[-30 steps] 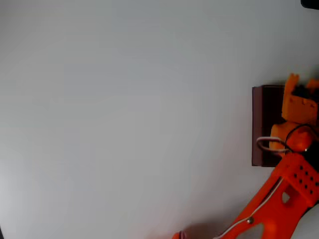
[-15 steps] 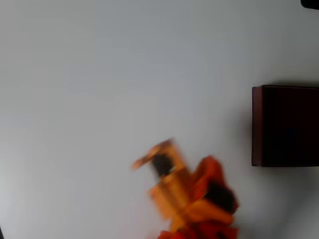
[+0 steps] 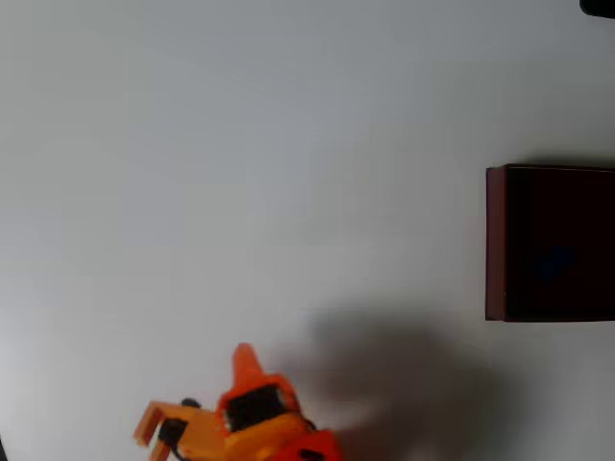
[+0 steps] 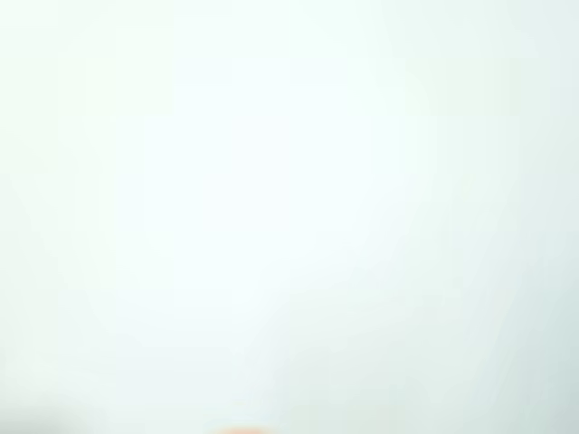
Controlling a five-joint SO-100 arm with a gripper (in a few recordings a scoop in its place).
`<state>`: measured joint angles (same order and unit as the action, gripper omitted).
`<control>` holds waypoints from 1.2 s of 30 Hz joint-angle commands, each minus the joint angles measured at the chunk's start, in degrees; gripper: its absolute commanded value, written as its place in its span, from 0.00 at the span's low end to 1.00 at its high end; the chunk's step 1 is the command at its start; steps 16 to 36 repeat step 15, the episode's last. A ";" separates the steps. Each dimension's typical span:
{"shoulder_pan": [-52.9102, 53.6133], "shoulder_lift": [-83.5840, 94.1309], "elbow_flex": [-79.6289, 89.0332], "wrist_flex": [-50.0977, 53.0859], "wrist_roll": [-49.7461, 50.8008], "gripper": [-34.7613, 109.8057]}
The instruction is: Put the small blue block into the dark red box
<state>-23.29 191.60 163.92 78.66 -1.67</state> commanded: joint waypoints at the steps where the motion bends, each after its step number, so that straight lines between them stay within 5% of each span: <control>1: -3.87 0.70 4.04 -0.88 -1.49 0.24; 36: -2.11 0.70 8.26 -1.49 -1.93 0.24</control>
